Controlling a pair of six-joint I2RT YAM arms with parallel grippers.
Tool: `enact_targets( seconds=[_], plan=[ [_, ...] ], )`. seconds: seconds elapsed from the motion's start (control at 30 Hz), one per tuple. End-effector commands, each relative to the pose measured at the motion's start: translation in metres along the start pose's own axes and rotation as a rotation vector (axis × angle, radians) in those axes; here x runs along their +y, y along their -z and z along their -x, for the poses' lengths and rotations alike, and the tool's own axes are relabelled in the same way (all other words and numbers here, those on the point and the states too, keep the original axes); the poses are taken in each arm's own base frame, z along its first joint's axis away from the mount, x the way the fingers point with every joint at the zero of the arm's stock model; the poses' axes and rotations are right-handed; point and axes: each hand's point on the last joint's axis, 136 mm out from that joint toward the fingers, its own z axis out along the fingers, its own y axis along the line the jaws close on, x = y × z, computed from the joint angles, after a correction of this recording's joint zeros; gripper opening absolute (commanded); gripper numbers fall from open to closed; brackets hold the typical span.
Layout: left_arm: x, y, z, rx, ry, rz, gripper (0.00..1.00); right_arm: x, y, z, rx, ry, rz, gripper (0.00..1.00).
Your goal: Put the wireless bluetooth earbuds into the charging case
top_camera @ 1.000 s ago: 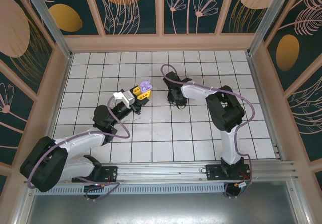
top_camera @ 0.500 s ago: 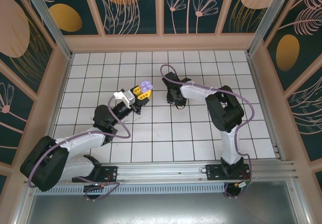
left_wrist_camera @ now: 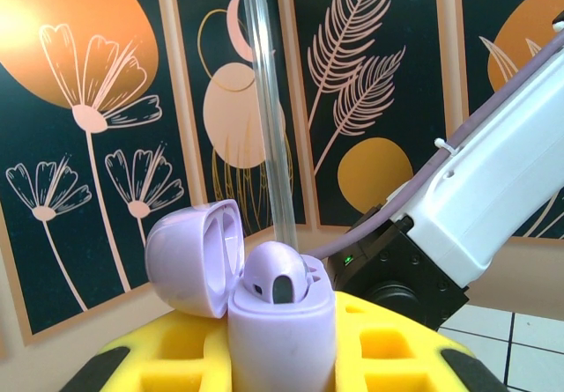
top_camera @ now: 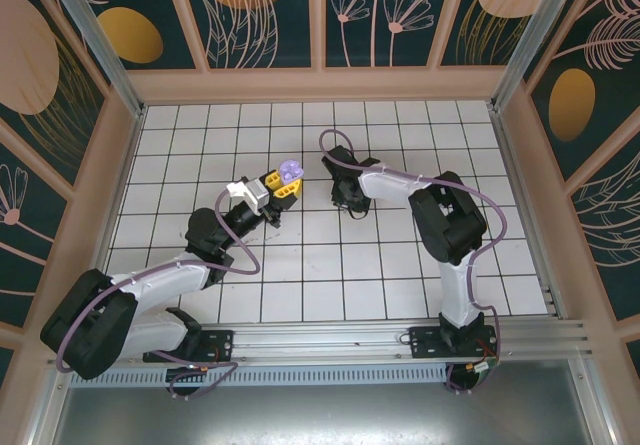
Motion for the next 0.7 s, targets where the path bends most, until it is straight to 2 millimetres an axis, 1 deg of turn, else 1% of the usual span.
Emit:
enact_targets(
  seconds=[0.0, 0.1, 0.17, 0.43, 0.67],
  plan=[
    [-0.0026, -0.0053, 0.0195, -0.062, -0.023, -0.022, 0.0, -0.0098, -0.0001, -0.0243, 0.062, 0.015, -0.047, 0.32],
    [-0.0027, -0.0049, 0.0195, -0.062, -0.023, -0.021, 0.0, -0.0085, 0.0024, -0.0244, 0.055, 0.026, -0.057, 0.32],
    [-0.0027, -0.0049, 0.0195, -0.062, -0.024, -0.021, 0.0, -0.0074, 0.0037, -0.0245, 0.052, 0.027, -0.057, 0.34],
    [-0.0037, -0.0042, 0.0197, -0.063, -0.018, -0.024, 0.0, -0.0107, 0.0044, -0.0276, 0.05, 0.031, -0.072, 0.35],
    [-0.0039, -0.0039, 0.0208, -0.065, -0.015, -0.026, 0.0, -0.0109, -0.0028, -0.0271, 0.052, 0.052, -0.077, 0.29]
  ],
)
